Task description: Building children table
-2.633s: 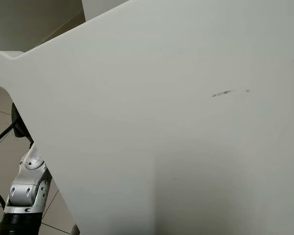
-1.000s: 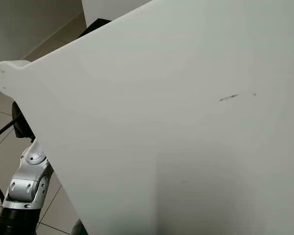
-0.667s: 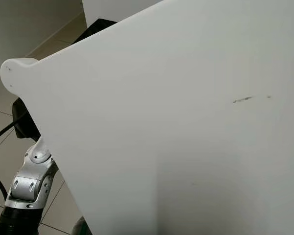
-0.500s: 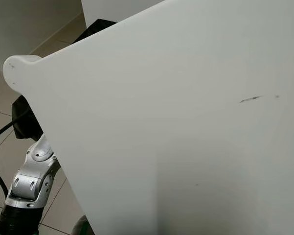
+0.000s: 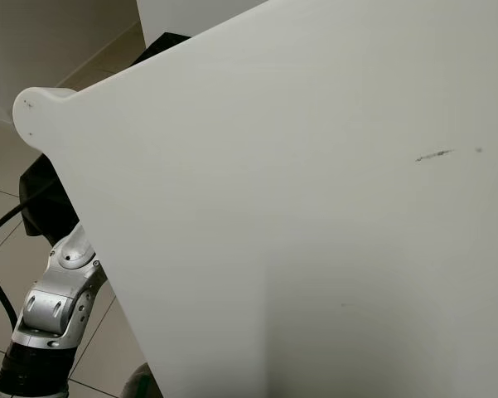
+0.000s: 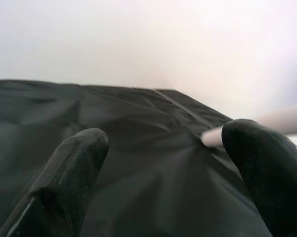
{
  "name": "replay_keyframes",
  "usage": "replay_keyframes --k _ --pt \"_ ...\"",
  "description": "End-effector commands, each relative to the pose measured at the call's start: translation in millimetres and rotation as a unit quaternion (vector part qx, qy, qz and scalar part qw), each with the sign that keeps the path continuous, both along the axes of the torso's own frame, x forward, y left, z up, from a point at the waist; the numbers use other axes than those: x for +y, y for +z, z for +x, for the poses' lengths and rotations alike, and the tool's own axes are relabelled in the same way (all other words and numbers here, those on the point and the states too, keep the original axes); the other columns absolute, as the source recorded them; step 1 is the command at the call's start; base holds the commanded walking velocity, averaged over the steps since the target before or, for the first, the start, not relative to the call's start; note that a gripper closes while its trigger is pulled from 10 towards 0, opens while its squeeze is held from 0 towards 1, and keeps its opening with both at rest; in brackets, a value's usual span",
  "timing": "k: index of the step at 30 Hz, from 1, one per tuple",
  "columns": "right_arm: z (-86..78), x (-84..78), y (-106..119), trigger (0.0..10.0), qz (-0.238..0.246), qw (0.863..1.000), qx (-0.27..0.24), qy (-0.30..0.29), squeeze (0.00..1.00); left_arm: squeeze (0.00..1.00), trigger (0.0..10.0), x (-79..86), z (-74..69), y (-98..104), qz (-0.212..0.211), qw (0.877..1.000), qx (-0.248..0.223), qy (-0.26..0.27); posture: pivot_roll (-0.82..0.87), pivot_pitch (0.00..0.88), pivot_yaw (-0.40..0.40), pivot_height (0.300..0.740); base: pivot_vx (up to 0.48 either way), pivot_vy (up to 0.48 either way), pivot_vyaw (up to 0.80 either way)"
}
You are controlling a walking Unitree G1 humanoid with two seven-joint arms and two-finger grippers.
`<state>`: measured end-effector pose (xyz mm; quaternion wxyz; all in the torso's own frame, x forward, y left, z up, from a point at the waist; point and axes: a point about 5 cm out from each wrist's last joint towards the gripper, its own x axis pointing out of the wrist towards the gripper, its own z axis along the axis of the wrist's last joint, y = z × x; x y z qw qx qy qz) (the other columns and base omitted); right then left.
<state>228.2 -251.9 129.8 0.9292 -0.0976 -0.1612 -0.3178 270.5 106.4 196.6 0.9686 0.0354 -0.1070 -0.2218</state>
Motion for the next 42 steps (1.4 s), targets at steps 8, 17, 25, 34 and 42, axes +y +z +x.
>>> replay_keyframes --k 8,17,25,34,42 --pt "1.7 8.2 7.9 10.0 -0.011 1.000 -0.016 0.018 0.00 0.00 10.0 -13.8 -6.0 14.1 0.027 0.998 -0.048 -0.043 0.05 0.034 0.003 0.740 0.000 0.000 0.00" --pt "3.9 11.5 8.3 10.0 -0.010 0.999 -0.016 0.027 0.00 0.00 10.0 -12.6 -6.6 15.9 0.027 0.997 -0.053 -0.053 0.05 0.022 0.002 0.740 0.000 0.000 0.00" --pt "4.0 12.6 8.2 10.0 -0.010 0.999 -0.016 0.029 0.00 0.00 10.0 -13.5 -7.4 15.8 0.020 0.997 -0.051 -0.056 0.05 0.015 0.000 0.740 0.000 -0.132 0.00" --pt "4.7 13.5 7.5 10.0 -0.011 0.999 -0.015 0.032 0.00 0.00 10.0 -14.8 -7.0 15.7 0.015 0.997 -0.048 -0.061 0.05 0.010 0.001 0.740 0.000 -0.315 0.00" --pt "6.0 15.0 7.1 10.0 -0.010 0.999 -0.015 0.035 0.00 0.00 10.0 -14.7 -6.4 15.3 0.014 0.997 -0.047 -0.063 0.05 0.003 0.000 0.740 0.000 -0.284 0.00"
